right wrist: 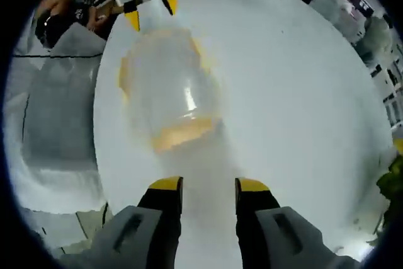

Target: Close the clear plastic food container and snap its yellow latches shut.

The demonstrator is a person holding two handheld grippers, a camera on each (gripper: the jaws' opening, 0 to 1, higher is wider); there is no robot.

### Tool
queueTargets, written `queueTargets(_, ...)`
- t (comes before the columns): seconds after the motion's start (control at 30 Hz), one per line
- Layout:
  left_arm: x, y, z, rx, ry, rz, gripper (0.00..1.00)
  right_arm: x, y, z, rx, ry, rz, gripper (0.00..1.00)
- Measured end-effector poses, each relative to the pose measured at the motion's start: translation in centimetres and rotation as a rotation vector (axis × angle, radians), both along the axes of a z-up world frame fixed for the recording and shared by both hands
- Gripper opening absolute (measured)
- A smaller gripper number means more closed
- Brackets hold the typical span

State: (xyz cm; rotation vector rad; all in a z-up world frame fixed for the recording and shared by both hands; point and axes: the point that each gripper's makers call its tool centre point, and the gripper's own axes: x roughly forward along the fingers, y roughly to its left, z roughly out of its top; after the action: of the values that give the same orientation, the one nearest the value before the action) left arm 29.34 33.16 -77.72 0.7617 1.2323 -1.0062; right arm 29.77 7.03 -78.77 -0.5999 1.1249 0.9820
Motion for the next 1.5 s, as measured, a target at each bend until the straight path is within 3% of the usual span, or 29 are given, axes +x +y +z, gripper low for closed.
queueTargets(0.07,-0.9,-0.3,0.1,-0.022,0.068,0.099,0.39,-0.1,0.3,0.4,0.025,0.035,-0.065,0.3)
queueTargets(0.13,-2.1,-0.6,0.3,-0.048,0.165,0.18,0.39,-0.5,1.3,1.2,0.107,0.115,-0.178,0.29)
queueTargets(0.17,-2.3,-0.8,0.3,-0.06,0.204,0.279,0.4,-1.0,2.2,1.9,0.176,0.186,-0.233,0.3)
queueTargets(0.23,-2.2,-1.5,0.5,-0.111,0.258,0.412,0.4,-1.7,4.0,3.2,0.305,0.276,-0.264,0.3)
queueTargets(0.3,-2.0,-2.5,1.1,-0.182,0.308,0.533,0.43,-1.6,5.2,4.0,0.403,0.294,-0.288,0.29)
queueTargets(0.33,-1.8,-2.7,1.2,-0.201,0.315,0.554,0.44,-1.6,5.3,4.1,0.409,0.298,-0.3,0.29)
queueTargets(0.4,-0.6,-3.7,1.8,-0.275,0.334,0.704,0.44,-1.3,5.3,4.0,0.425,0.329,-0.388,0.29)
queueTargets(0.47,0.0,-3.7,1.9,-0.269,0.329,0.801,0.43,-1.0,5.3,3.7,0.437,0.354,-0.458,0.28)
queueTargets(0.6,0.1,-4.2,1.5,-0.237,0.307,0.778,0.39,-1.1,5.4,3.3,0.472,0.436,-0.554,0.22)
queueTargets(0.77,-0.7,-5.3,0.9,-0.199,0.343,0.789,0.33,-0.7,5.0,2.7,0.465,0.427,-0.586,0.19)
queueTargets(0.9,-0.5,-5.4,0.1,-0.136,0.329,0.784,0.3,-1.1,5.1,1.8,0.428,0.437,-0.573,0.19)
queueTargets(1.0,-0.4,-5.7,-0.1,-0.133,0.318,0.774,0.24,-1.5,5.4,1.5,0.416,0.451,-0.569,0.19)
queueTargets(1.3,-0.4,-5.6,-0.4,-0.105,0.336,0.843,0.25,-1.3,5.4,0.6,0.379,0.451,-0.587,0.21)
queueTargets(1.5,-0.6,-5.7,-0.5,-0.097,0.336,0.835,0.24,-1.4,5.4,0.6,0.373,0.469,-0.597,0.2)
